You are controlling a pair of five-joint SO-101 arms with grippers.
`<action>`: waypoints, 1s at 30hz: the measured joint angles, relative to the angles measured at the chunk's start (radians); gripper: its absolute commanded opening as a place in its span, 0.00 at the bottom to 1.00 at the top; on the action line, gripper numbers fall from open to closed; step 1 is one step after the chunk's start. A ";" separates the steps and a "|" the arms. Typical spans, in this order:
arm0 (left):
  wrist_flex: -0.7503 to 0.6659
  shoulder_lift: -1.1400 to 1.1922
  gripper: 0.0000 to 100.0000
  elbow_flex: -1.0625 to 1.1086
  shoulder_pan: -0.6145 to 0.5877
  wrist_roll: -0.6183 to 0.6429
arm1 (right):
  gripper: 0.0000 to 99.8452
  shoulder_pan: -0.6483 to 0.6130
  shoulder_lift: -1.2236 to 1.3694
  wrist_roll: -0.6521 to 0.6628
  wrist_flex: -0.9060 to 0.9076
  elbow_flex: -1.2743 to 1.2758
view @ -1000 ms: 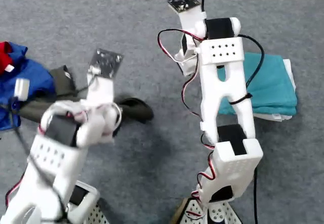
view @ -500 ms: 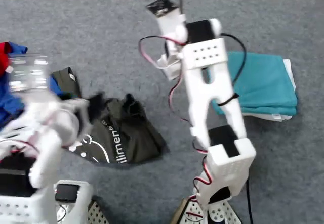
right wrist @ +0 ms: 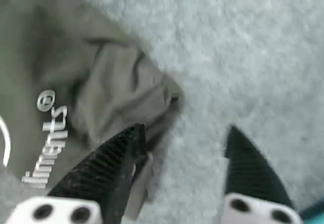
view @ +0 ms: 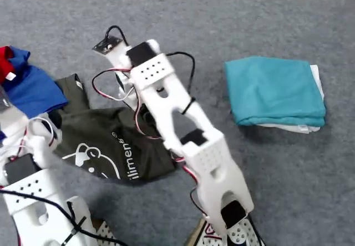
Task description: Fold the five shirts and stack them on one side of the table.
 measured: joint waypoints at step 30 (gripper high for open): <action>-0.245 1.069 0.23 -0.700 -0.129 0.216 | 0.01 0.121 0.198 0.025 0.003 -0.081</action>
